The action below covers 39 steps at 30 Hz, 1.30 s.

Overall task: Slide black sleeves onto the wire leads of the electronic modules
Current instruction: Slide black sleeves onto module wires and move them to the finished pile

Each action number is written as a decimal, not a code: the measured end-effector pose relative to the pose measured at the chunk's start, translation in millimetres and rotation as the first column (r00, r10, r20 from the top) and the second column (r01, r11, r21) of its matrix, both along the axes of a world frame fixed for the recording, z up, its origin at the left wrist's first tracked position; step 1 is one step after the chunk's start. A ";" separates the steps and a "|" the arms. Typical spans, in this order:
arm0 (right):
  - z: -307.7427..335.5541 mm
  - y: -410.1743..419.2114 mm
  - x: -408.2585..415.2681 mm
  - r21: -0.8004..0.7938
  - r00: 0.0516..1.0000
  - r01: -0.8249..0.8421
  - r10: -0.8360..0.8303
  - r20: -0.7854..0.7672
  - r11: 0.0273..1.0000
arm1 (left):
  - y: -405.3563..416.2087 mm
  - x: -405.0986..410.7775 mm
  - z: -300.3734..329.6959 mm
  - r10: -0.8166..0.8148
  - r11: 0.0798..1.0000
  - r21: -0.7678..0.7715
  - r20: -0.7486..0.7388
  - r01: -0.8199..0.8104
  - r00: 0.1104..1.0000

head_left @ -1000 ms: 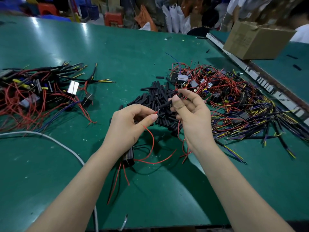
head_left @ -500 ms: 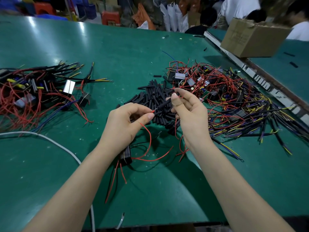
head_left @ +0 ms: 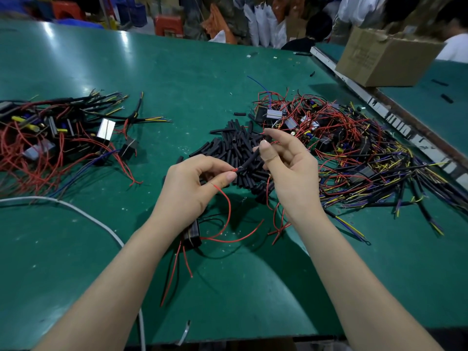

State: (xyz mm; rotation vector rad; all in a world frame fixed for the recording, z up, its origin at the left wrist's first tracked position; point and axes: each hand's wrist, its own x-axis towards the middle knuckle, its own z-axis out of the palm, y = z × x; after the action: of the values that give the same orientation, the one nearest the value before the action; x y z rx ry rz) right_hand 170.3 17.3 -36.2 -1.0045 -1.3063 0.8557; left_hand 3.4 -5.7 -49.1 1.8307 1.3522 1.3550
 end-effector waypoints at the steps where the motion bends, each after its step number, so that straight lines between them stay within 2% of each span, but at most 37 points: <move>1: -0.7 -0.3 -0.5 0.010 1.000 0.004 -0.004 -0.009 1.000 | -0.2 0.2 0.2 0.007 1.000 -0.007 0.001 -0.007 1.000; 5: -7.2 -1.3 -6.5 0.015 0.996 0.055 -0.054 -0.066 0.998 | -0.7 0.7 0.4 0.057 0.998 -0.035 0.012 -0.057 0.998; 10: -12.0 -3.5 -12.8 0.010 0.992 0.095 -0.094 -0.080 0.995 | -1.0 3.2 -0.3 0.098 0.994 -0.045 -0.048 -0.100 0.994; 14: -12.2 -3.5 -13.5 -0.077 0.989 0.088 -0.096 -0.109 0.993 | 0.2 3.4 -0.9 0.102 0.994 -0.033 -0.067 -0.104 0.993; 18: -12.2 -3.2 -12.7 -0.182 0.990 0.043 -0.066 -0.122 0.982 | 0.2 5.5 -3.1 0.114 0.994 0.019 -0.151 -0.112 0.982; 21: -11.3 -6.1 -12.7 -0.074 0.996 0.076 -0.078 -0.030 0.994 | 1.6 5.2 -4.5 0.135 0.991 0.034 -0.170 -0.131 0.976; 25: -11.5 -7.8 -11.4 0.171 0.963 0.080 -0.120 0.241 0.982 | 1.4 6.9 -5.6 0.119 0.993 0.031 -0.161 -0.116 0.980; 28: -12.2 -8.6 -13.2 0.132 0.948 0.026 -0.066 0.310 0.991 | 1.7 7.3 -7.3 0.133 0.991 0.014 -0.104 -0.132 0.986; 31: -10.5 -10.1 -13.9 0.073 0.967 -0.031 0.011 0.256 0.997 | 3.8 6.0 -9.4 0.112 0.994 0.003 -0.065 -0.112 0.992; 33: -8.6 -9.8 -15.8 -0.020 0.982 -0.070 0.072 0.176 0.997 | 4.1 6.3 -8.8 0.075 0.996 0.044 -0.068 -0.072 0.995; 35: -7.8 -8.5 -16.7 -0.090 0.991 -0.084 0.092 0.096 0.992 | 4.1 7.3 -6.4 0.060 0.994 0.089 0.012 -0.061 0.998; 36: -7.4 -7.4 -15.8 -0.107 0.995 -0.074 0.081 0.066 0.992 | 4.1 8.3 -3.8 0.075 0.991 0.102 0.111 -0.087 0.991; 37: -6.7 -6.9 -14.8 -0.119 0.997 -0.064 0.069 0.046 0.991 | 4.0 8.6 -1.1 0.099 0.987 0.102 0.242 -0.127 0.965; 39: -6.1 -7.2 -13.8 -0.153 0.996 -0.076 0.082 0.035 0.985 | 4.5 7.5 3.0 0.153 0.978 0.045 0.499 -0.202 0.853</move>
State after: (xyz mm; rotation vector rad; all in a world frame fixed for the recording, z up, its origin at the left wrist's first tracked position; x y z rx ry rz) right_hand 156.5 10.1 -42.3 -1.1000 -1.3383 1.0119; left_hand 10.9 -1.3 -46.1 1.2953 1.2100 1.8578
